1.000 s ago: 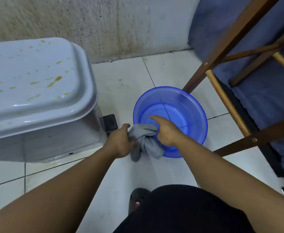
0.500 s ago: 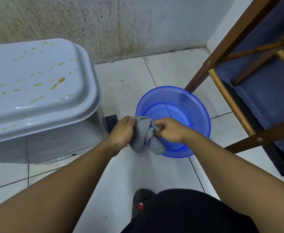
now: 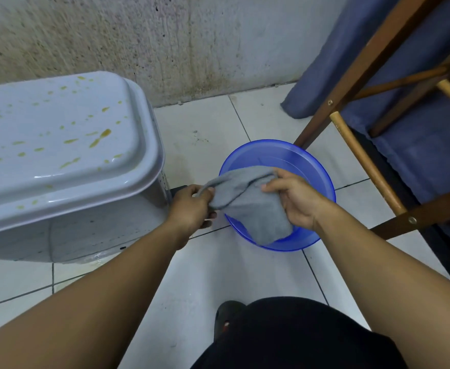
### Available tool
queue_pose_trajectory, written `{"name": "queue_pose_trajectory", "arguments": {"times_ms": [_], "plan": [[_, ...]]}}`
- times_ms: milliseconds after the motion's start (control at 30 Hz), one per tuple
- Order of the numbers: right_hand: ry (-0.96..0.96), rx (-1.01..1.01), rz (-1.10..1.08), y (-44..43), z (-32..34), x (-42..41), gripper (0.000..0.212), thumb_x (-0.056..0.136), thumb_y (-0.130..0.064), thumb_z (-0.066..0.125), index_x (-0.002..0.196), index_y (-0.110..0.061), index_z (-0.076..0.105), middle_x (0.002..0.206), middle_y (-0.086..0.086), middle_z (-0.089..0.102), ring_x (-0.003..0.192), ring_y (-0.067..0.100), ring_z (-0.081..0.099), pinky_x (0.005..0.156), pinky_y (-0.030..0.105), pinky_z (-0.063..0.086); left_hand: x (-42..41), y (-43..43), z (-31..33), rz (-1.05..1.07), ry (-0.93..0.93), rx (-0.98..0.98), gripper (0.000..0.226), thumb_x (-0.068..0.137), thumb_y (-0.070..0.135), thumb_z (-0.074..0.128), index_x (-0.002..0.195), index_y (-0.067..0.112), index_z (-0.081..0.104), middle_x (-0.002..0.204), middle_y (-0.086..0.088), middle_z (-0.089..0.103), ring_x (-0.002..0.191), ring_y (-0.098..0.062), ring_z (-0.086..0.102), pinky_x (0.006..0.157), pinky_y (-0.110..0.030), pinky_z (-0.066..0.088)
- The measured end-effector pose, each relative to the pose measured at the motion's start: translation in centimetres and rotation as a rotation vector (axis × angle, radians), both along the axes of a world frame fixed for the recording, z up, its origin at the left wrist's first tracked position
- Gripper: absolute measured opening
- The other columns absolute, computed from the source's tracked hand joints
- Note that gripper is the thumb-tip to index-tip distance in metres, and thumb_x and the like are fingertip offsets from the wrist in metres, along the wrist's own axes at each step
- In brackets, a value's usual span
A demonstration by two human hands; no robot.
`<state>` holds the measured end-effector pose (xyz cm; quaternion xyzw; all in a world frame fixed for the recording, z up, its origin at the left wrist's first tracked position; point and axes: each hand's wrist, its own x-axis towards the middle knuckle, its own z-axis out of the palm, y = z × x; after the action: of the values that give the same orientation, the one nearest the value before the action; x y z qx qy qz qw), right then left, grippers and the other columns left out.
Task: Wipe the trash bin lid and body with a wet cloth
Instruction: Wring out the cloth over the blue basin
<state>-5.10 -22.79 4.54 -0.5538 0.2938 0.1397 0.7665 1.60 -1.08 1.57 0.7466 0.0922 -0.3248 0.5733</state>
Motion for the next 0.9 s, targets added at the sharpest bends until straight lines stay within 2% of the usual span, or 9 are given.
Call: {"name": "queue_pose_trajectory", "arguments": {"times_ms": [100,267,367,433,500,600,700,800,900], "plan": [[0.003,-0.092,0.016,-0.2,0.8,-0.2,0.037,0.087,0.007,0.058,0.12,-0.01,0.065,0.115,0.018,0.07,0.107,0.033,0.068,0.086,0.044,0.057,0.0,0.1,-0.2,-0.03,-0.172,0.204,0.037,0.108,0.041,0.048,0.093,0.014,0.068,0.09,-0.005,0.07,0.083,-0.027,0.064,0.083,-0.043,0.057],[-0.043,-0.17,0.064,-0.3,3.4,0.2,0.028,0.086,-0.005,0.063,0.113,0.002,0.066,0.113,0.024,0.069,0.11,0.037,0.066,0.097,0.049,0.051,-0.5,-0.9,1.0,-0.07,-0.151,0.244,0.047,0.106,0.048,0.049,0.081,0.014,0.069,0.086,-0.003,0.071,0.077,-0.02,0.059,0.073,-0.035,0.05],[-0.051,-0.103,0.023,0.0,6.2,0.5,0.026,0.091,-0.026,0.07,0.101,-0.002,0.07,0.104,0.016,0.074,0.102,0.028,0.071,0.091,0.041,0.055,-0.4,-1.6,3.2,0.116,0.221,-0.275,0.049,0.102,0.058,0.055,0.106,0.015,0.078,0.118,-0.006,0.078,0.094,-0.018,0.073,0.08,-0.025,0.053],[-0.031,-0.106,0.037,0.1,7.5,0.7,0.026,0.091,-0.028,0.07,0.103,-0.005,0.07,0.101,0.014,0.076,0.096,0.026,0.073,0.085,0.038,0.056,-0.4,-2.0,4.5,0.385,0.375,-0.689,0.068,0.095,0.069,0.057,0.129,0.011,0.069,0.133,-0.014,0.072,0.117,-0.027,0.07,0.101,-0.04,0.054],[-0.008,-0.078,0.014,0.5,8.2,0.6,0.024,0.093,-0.023,0.068,0.108,-0.005,0.069,0.102,0.014,0.076,0.095,0.027,0.074,0.089,0.041,0.056,-0.8,-2.5,4.9,0.505,0.42,-0.808,0.082,0.09,0.076,0.057,0.14,0.011,0.063,0.133,-0.018,0.071,0.119,-0.037,0.07,0.108,-0.054,0.052],[0.003,-0.026,-0.017,1.2,8.4,0.4,0.019,0.096,-0.016,0.062,0.108,-0.005,0.072,0.106,0.016,0.075,0.101,0.029,0.072,0.098,0.049,0.053,-2.3,-3.2,5.9,0.3,0.48,-0.659,0.07,0.093,0.074,0.053,0.129,0.015,0.065,0.119,-0.019,0.077,0.106,-0.037,0.075,0.094,-0.053,0.057],[0.007,-0.047,-0.022,1.2,8.2,-0.3,0.024,0.094,-0.022,0.065,0.114,-0.008,0.072,0.112,0.013,0.074,0.107,0.031,0.07,0.094,0.057,0.053,-2.0,-4.2,6.7,0.182,0.322,-0.493,0.048,0.102,0.038,0.064,0.143,0.015,0.057,0.129,-0.013,0.073,0.097,-0.027,0.077,0.07,-0.04,0.062],[0.009,-0.12,-0.096,0.7,8.5,-1.2,0.017,0.093,-0.028,0.069,0.104,-0.016,0.074,0.099,0.004,0.077,0.099,0.024,0.071,0.087,0.052,0.058,-1.2,-4.3,8.0,0.177,0.039,-0.285,0.085,0.095,0.018,0.075,0.161,0.042,0.026,0.143,-0.005,0.059,0.116,-0.027,0.067,0.094,-0.045,0.059],[-0.005,-0.316,-0.167,-0.1,8.5,-2.1,0.014,0.09,-0.03,0.073,0.099,-0.019,0.073,0.088,-0.005,0.077,0.085,0.011,0.071,0.068,0.033,0.059,-0.8,-4.5,9.1,-0.015,-0.285,-0.148,0.075,0.094,0.012,0.074,0.153,0.046,0.042,0.135,-0.003,0.06,0.12,-0.02,0.062,0.104,-0.033,0.052]]}}
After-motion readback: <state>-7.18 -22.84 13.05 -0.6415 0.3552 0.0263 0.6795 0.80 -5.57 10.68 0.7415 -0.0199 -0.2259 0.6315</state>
